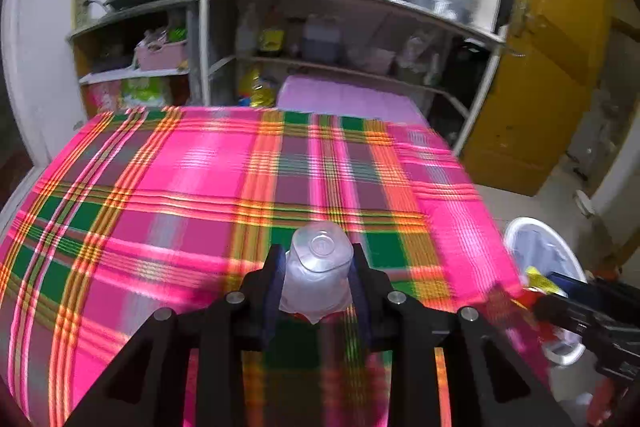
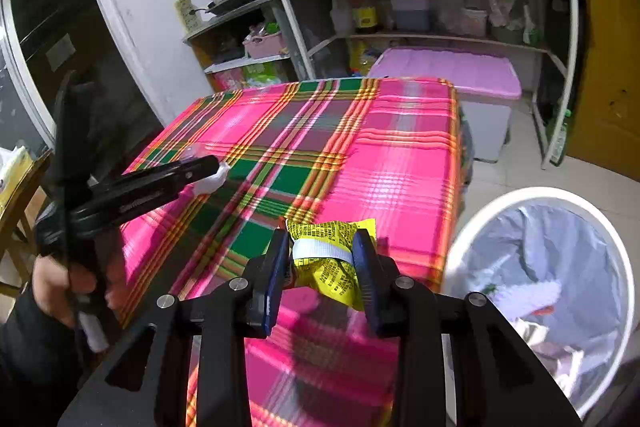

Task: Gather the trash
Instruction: 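Carry the yellow wrapper and clear cup over the trash bin with both tools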

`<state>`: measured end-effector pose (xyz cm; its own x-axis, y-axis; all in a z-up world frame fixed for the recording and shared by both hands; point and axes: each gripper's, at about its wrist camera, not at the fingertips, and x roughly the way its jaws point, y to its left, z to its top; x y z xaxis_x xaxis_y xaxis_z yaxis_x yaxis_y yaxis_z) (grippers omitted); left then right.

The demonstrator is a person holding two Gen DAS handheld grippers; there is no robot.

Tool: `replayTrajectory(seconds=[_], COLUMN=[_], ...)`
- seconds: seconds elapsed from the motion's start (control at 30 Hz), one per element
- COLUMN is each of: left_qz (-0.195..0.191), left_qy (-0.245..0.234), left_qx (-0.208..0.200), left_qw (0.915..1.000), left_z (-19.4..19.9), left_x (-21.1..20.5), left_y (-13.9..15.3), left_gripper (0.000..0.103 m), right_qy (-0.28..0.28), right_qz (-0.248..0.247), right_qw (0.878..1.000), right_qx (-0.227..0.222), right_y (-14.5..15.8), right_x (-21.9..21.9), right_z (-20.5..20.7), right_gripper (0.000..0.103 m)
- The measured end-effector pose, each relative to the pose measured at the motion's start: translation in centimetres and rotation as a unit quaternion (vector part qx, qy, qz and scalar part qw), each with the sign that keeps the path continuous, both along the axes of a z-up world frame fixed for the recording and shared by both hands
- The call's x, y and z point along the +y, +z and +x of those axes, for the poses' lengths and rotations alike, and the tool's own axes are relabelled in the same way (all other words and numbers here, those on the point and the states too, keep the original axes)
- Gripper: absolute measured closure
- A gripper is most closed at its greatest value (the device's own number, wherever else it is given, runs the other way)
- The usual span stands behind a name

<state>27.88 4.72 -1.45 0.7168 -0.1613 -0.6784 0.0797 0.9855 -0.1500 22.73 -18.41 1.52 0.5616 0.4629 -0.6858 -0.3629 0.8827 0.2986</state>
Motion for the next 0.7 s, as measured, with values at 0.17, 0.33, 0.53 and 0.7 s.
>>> replayTrajectory(seconds=[0.17,0.33,0.53,0.7], left_qz=[-0.015,-0.026,-0.025,-0.024], left_qy=[-0.037,-0.073,-0.11,-0.136], left_qx=[-0.022,-0.028,-0.029,-0.025], left_qw=[0.9989,0.9966,0.9932,0.9901], left_z=[-3.6,-6.0,-7.6,-8.0], left_x=[-3.6,-7.2,-11.6,-14.8], left_y=[2.1,3.0,3.4,3.3], left_gripper=[0.071,0.071,0.071,0.071], right_qy=[-0.023,-0.048,-0.079,-0.102], right_qz=[0.003,0.007,0.011,0.013], right_qw=[1.0,0.999,0.997,0.995], right_qx=[-0.009,-0.016,-0.019,-0.018], right_y=[1.1,2.0,2.4,2.3], right_x=[-2.5,-5.3,-8.5,-11.1], right_z=[-2.1,-4.0,-5.8,-6.7], right_gripper=[0.069,0.069,0.069,0.069])
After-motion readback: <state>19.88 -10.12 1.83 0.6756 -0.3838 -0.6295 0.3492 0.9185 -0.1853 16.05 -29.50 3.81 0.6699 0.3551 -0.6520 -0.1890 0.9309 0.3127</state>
